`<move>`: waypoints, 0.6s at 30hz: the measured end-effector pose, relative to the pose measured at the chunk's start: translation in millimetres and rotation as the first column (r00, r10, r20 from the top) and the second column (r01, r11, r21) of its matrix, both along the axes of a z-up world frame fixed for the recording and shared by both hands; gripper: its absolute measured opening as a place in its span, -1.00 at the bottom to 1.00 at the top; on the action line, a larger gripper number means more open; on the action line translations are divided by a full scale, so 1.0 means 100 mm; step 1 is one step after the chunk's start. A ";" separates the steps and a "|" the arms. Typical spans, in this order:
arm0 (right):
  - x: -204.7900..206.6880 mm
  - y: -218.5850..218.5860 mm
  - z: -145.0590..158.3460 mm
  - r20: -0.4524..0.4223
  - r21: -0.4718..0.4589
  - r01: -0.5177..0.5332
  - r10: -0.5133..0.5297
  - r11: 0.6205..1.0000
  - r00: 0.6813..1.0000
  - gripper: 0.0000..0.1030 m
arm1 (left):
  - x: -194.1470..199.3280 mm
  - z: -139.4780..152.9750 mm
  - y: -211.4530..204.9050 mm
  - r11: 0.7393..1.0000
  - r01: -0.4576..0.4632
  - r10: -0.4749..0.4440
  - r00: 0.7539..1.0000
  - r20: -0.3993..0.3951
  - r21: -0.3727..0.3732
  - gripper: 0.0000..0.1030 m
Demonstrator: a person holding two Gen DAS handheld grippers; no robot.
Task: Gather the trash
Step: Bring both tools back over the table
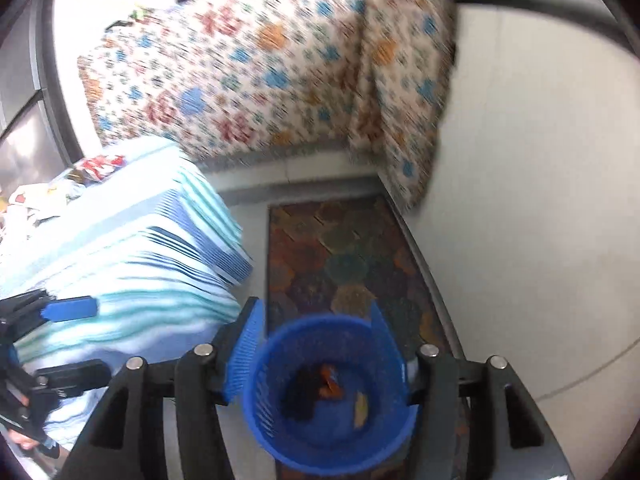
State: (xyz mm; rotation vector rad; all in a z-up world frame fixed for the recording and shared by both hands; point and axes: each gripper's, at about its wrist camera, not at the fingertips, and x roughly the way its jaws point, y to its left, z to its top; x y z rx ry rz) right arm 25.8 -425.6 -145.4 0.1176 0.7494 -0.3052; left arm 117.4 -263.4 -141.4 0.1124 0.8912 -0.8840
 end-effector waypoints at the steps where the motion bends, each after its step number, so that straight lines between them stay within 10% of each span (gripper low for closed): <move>1: 0.03 0.12 0.03 0.021 -0.006 -0.020 0.020 1.000 1.000 0.17 | 0.01 0.04 0.16 1.000 -0.020 0.020 1.000 0.006 0.001 0.75; 18: 1.20 2.54 -0.01 -0.056 0.019 -0.340 0.340 0.940 0.939 0.24 | 0.61 -0.21 2.70 0.860 -0.485 0.480 0.874 0.071 0.159 0.81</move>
